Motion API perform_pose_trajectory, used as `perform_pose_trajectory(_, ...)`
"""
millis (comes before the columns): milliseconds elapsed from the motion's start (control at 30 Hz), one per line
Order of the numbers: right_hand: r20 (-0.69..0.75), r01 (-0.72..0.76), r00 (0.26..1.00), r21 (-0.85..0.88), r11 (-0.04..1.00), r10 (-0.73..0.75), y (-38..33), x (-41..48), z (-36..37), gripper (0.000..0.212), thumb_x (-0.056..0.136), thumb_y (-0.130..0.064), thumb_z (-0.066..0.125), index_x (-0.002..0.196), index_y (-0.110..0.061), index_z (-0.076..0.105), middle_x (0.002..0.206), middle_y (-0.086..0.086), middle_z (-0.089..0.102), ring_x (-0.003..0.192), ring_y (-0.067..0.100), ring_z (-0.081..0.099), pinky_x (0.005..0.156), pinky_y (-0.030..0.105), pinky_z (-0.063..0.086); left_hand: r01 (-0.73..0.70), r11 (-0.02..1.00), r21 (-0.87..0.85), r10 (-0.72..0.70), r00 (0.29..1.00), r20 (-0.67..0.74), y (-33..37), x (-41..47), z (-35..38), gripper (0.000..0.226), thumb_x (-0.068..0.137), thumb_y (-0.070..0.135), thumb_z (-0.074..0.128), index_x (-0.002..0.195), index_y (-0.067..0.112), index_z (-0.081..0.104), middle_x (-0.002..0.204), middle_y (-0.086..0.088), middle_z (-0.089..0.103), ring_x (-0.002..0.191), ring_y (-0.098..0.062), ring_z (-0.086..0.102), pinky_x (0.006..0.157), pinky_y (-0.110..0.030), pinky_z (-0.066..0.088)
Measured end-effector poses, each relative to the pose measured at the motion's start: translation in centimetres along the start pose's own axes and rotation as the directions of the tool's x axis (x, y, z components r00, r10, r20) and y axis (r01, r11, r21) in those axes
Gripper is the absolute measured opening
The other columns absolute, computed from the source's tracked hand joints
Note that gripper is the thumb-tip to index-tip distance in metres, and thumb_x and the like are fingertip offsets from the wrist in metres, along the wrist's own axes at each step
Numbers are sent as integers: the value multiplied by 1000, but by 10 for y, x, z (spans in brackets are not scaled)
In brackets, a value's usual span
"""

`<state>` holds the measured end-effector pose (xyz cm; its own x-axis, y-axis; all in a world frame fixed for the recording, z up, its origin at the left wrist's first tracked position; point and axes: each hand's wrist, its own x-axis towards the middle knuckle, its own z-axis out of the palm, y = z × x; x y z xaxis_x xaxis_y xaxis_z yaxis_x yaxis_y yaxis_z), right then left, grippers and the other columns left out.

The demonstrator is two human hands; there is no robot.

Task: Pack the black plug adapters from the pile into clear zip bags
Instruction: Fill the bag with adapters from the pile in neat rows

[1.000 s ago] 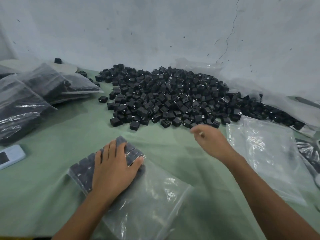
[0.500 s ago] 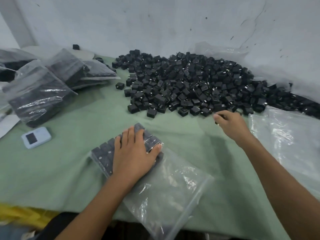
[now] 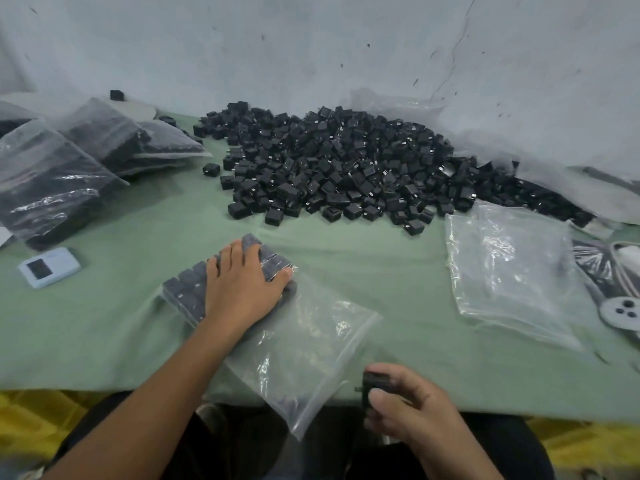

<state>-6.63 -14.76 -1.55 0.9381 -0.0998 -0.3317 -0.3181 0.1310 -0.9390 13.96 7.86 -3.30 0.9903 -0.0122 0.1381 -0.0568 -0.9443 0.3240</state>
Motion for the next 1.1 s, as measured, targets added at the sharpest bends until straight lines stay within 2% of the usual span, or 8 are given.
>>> perform_pose_trajectory(200,46,57,997,100,993,-62,-5,9,27,23,90,2,64,100,-16,73,88,15,71,68,22,63,63,31,56,0,1000,6,0,1000,7,0,1,1,84,88,80,29,151,23,28,163,-8,19,151,-26,13,123,-48,7)
perform_pose_trajectory(367,110,49,992,148,988,-66,-3,21,33,19,90,1,63,100,-11,74,110,19,72,103,29,69,91,34,56,-2,1000,8,2,1000,5,-1,1,2,84,88,79,28,151,23,27,163,-8,18,151,-26,12,124,-49,7)
perform_pose_trajectory(567,85,107,989,140,984,-119,-6,42,56,28,82,-11,73,104,-28,77,112,5,74,106,22,71,89,33,58,-2,1000,7,2,1000,12,1,3,2,84,89,79,29,151,23,26,164,-8,17,151,-25,10,124,-48,6)
perform_pose_trajectory(700,178,-49,983,483,874,-43,-9,64,80,28,89,8,62,113,-1,72,120,21,69,112,33,67,88,32,58,-6,1000,2,6,1000,4,0,1,0,83,88,78,30,151,23,27,163,-8,18,151,-25,12,123,-48,6)
perform_pose_trajectory(767,166,-45,984,570,821,-62,-15,77,89,29,85,7,65,113,1,70,119,23,68,110,35,67,90,38,58,-11,1000,3,11,1000,5,0,1,0,83,88,77,30,151,23,27,163,-8,19,151,-25,12,123,-49,7)
perform_pose_trajectory(933,-100,137,988,201,970,-118,-29,114,109,23,80,4,70,100,-6,72,99,22,73,94,37,71,85,52,58,1,1000,11,-1,1000,26,0,2,0,82,90,75,29,153,23,23,165,-8,14,152,-25,8,124,-49,5)
perform_pose_trajectory(1033,-166,285,944,-37,958,-287,-20,124,117,23,78,-3,61,87,-22,71,79,-5,73,77,3,69,65,19,54,-9,1000,19,9,1000,19,0,2,1,82,90,75,28,153,23,22,165,-9,14,152,-25,8,124,-49,5)
perform_pose_trajectory(1100,-223,335,898,-213,918,-380,-7,127,118,27,86,-6,60,96,-31,66,86,-12,70,85,-10,64,71,10,48,-3,1000,13,3,1000,13,0,2,2,82,89,76,28,152,24,23,165,-8,15,152,-25,8,124,-49,4)
